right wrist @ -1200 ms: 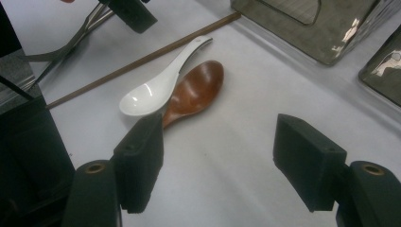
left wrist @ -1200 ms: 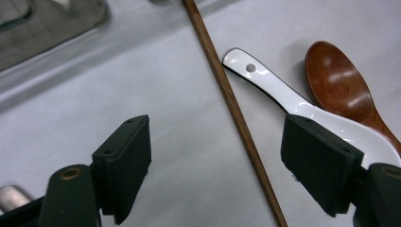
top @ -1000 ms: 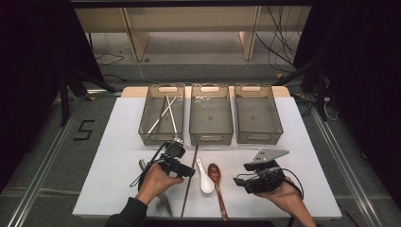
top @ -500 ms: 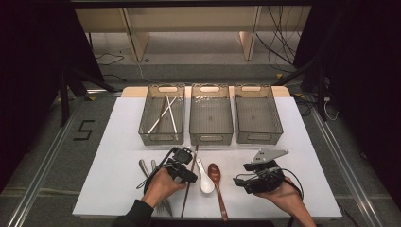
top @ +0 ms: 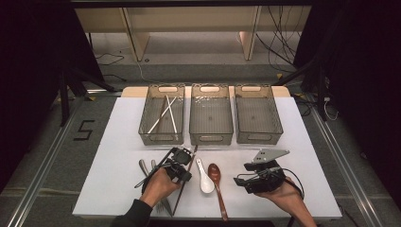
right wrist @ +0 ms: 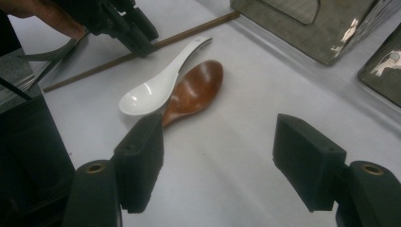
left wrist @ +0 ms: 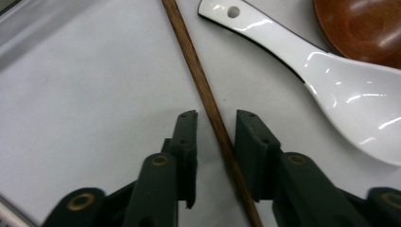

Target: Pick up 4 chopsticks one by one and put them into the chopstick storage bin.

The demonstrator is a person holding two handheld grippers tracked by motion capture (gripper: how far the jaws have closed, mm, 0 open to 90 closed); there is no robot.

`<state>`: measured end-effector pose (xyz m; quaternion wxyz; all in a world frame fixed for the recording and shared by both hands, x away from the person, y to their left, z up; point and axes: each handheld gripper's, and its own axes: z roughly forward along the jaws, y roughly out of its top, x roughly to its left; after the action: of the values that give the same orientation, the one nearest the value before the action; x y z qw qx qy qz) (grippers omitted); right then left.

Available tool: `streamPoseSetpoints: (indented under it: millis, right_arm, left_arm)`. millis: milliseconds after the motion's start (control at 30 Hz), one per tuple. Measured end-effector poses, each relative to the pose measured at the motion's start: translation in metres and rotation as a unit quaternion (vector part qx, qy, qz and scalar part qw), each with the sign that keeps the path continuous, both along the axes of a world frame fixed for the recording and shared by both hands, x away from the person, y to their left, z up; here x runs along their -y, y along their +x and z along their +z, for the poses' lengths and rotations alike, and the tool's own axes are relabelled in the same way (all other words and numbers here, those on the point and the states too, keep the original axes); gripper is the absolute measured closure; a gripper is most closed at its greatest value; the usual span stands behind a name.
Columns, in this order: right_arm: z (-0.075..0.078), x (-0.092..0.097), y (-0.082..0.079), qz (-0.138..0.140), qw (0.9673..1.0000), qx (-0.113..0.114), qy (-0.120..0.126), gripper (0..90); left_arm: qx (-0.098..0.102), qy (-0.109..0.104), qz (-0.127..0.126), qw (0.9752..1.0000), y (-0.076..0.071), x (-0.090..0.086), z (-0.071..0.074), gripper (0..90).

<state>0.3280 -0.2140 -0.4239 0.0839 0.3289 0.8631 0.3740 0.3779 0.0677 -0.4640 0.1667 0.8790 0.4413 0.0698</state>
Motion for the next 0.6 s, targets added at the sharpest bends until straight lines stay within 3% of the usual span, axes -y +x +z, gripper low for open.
streamPoseSetpoints:
  millis: [100,333,600]
  right_arm:
    - [-0.0002,-0.0002,0.0001,0.0,1.0,-0.001,-0.001,35.2]
    - [-0.0005,-0.0011,0.0003,0.001,1.0,-0.001,-0.001,35.3]
    - [-0.0012,-0.0017,0.0009,0.002,1.0,-0.002,-0.002,35.3]
  left_arm:
    - [-0.008,-0.005,0.005,0.9999,0.0014,-0.0026,0.0003,77.0]
    - [-0.024,-0.023,0.014,0.9994,0.0048,-0.0052,0.0006,80.4]
    - [-0.026,-0.026,0.015,0.9992,0.006,-0.0069,0.0002,83.6]
